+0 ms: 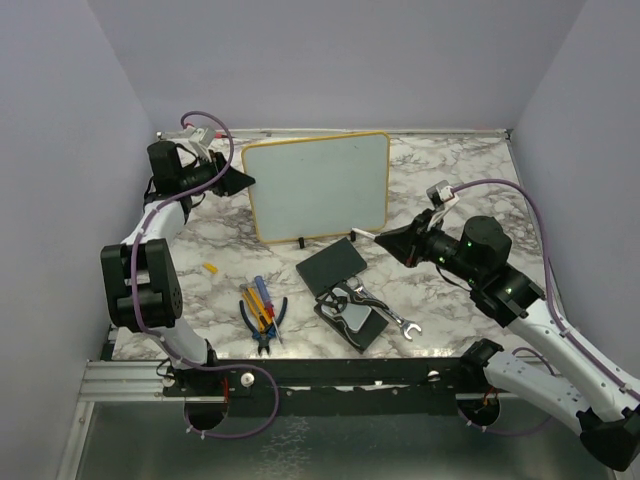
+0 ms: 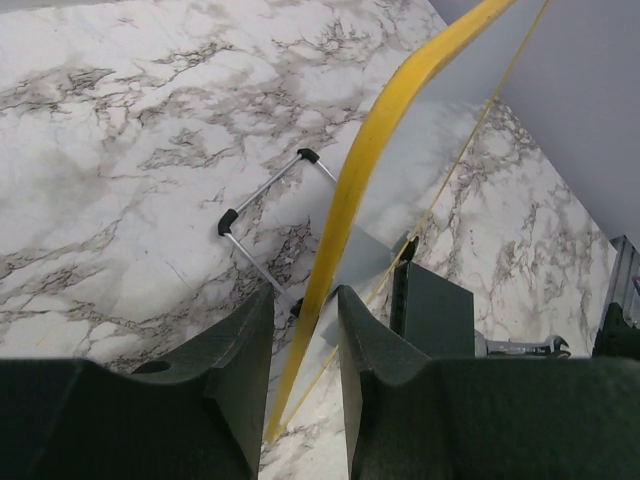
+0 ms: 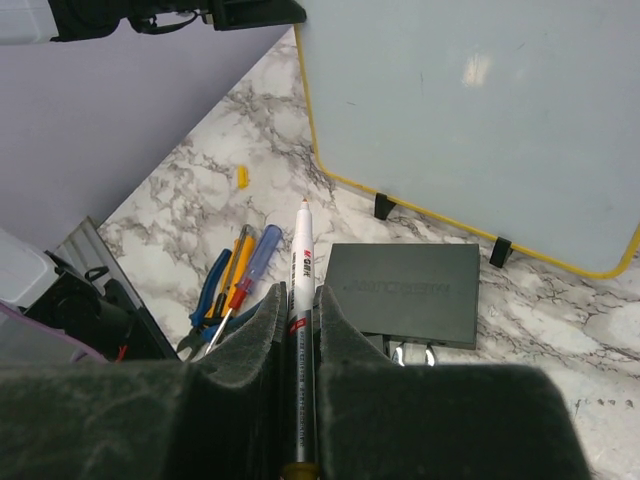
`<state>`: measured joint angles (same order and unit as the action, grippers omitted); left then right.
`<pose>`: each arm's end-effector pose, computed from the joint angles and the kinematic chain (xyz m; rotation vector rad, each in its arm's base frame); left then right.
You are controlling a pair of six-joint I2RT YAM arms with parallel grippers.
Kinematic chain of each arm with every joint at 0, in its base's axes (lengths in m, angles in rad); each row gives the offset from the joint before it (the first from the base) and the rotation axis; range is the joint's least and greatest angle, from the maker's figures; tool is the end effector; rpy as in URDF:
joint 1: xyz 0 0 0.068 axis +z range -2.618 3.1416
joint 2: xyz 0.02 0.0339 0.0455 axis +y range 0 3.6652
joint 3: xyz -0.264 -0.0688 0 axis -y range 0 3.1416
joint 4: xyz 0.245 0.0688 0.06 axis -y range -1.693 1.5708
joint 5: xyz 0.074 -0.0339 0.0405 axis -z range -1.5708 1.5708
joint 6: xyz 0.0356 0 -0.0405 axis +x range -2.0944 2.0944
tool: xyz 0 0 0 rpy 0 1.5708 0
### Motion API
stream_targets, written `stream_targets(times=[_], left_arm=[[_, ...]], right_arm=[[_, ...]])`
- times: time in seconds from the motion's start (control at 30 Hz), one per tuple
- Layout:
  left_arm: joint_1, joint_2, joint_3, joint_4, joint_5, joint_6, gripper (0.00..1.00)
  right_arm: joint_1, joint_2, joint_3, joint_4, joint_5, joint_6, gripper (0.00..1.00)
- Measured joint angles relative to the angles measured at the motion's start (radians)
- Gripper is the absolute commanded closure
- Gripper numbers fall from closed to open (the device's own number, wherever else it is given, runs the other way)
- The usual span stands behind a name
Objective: Write a sentence on the whiteboard
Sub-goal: Move the whiteboard to the whiteboard stand, then write a sentence on the whiteboard.
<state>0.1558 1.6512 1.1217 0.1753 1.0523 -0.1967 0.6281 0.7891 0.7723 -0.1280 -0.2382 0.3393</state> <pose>0.3692 0.0267 0.2729 0.3848 1.8227 -1.0273 0.1467 0.1169 0.3411 -0.4410 1.7452 0.9098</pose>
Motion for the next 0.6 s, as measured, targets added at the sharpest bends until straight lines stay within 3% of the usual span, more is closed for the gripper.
stream_targets(times=[0.33, 0.6], left_arm=[[-0.011, 0.011, -0.011, 0.031, 0.035, -0.014, 1.0], [-0.033, -0.085, -0.122, 0.064, 0.021, -0.005, 1.0]], right_arm=[[0.0, 0.001, 0.0, 0.0, -0.011, 0.0, 0.99], [0.0, -0.012, -0.018, 0.0, -0.011, -0.001, 0.99]])
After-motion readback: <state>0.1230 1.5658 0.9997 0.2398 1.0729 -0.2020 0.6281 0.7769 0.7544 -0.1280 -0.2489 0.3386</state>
